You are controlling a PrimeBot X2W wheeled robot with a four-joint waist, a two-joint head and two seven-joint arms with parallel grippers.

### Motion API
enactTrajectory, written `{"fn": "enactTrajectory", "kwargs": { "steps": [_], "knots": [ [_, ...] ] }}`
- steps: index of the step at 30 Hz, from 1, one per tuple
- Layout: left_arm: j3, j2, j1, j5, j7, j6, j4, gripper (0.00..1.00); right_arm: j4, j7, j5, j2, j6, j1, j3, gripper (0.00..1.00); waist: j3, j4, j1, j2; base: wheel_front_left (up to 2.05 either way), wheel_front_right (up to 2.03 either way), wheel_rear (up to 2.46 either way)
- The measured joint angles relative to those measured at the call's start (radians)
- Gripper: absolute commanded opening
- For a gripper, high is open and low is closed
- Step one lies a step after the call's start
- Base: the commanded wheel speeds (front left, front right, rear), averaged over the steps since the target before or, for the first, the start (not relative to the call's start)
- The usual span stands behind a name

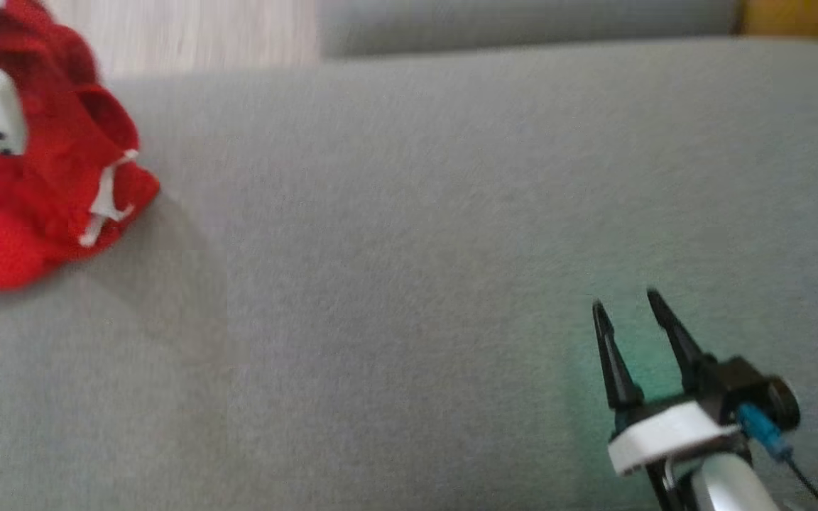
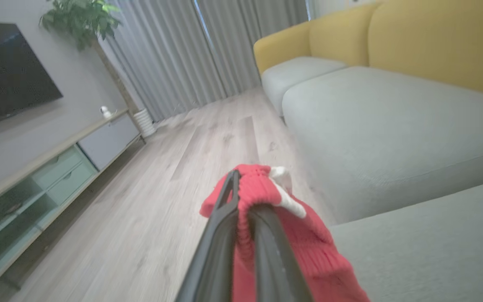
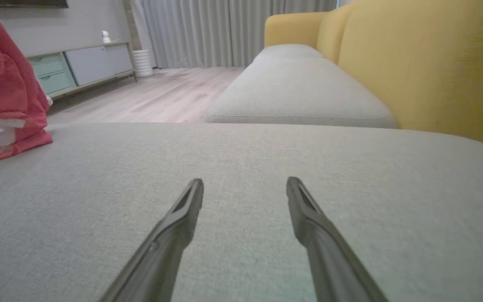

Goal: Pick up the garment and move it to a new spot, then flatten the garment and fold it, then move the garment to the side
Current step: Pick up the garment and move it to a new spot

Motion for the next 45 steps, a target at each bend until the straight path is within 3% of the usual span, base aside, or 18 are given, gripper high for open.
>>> {"fn": "enactTrajectory", "kwargs": {
  "steps": [10, 16, 22, 30, 42, 43, 44, 45],
  "knots": [
    [-0.202, -0.064, -0.016, -0.193, 0.043, -0.008, -0.207, 0.0, 0.024, -0.008, 0.021, 0.001, 0.0, 0.061, -0.011, 1.0, -0.141, -0.156, 0.0001, 0.0, 0.0, 0.0, 0.0],
    [-0.29, -0.101, -0.044, -0.328, -0.014, -0.008, -0.325, 0.0, 0.025, -0.009, 0.021, 0.001, 0.0, 0.061, -0.022, 1.0, -0.147, -0.246, 0.0002, 0.0001, 0.0, 0.0, 0.0],
    [-0.414, -0.11, 0.01, -0.444, -0.07, -0.008, -0.396, 0.0, 0.025, -0.009, 0.029, 0.001, 0.0, 0.06, -0.025, 1.0, -0.103, -0.274, 0.0004, 0.0, 0.0, 0.0, 0.0],
    [-0.542, -0.106, 0.277, -0.554, -0.116, -0.008, -0.29, 0.0, 0.025, -0.009, 0.047, 0.001, 0.0, 0.056, -0.026, 1.0, -0.065, -0.262, 0.0005, 0.0, 0.0, 0.0, 0.0],
    [-0.619, -0.069, 0.378, -0.545, -0.143, -0.008, -0.068, 0.0, 0.026, -0.009, 0.047, 0.001, 0.0, 0.057, -0.026, 1.0, -0.074, -0.214, 0.0004, 0.0, 0.0, 0.0, 0.0],
    [-0.622, -0.071, 0.378, -0.551, -0.141, -0.008, -0.061, 0.29, 0.027, -0.009, 0.047, 0.001, 0.0, 0.057, -0.026, 1.0, -0.077, -0.208, 0.0004, 0.0, 0.0, 0.0, 0.0],
    [-0.63, -0.073, 0.378, -0.553, -0.14, -0.008, -0.056, 0.49, 0.03, -0.009, 0.047, 0.001, 0.0, 0.058, -0.025, 1.0, -0.08, -0.203, 0.0004, 0.0, 0.0, 0.0, 0.0],
    [-0.634, -0.078, 0.378, -0.554, -0.14, -0.008, -0.05, 1.0, 0.032, -0.009, 0.047, 0.001, 0.0, 0.058, -0.024, 1.0, -0.085, -0.197, 0.0004, 0.0, 0.0, 0.0, 0.0]
  ]
}}
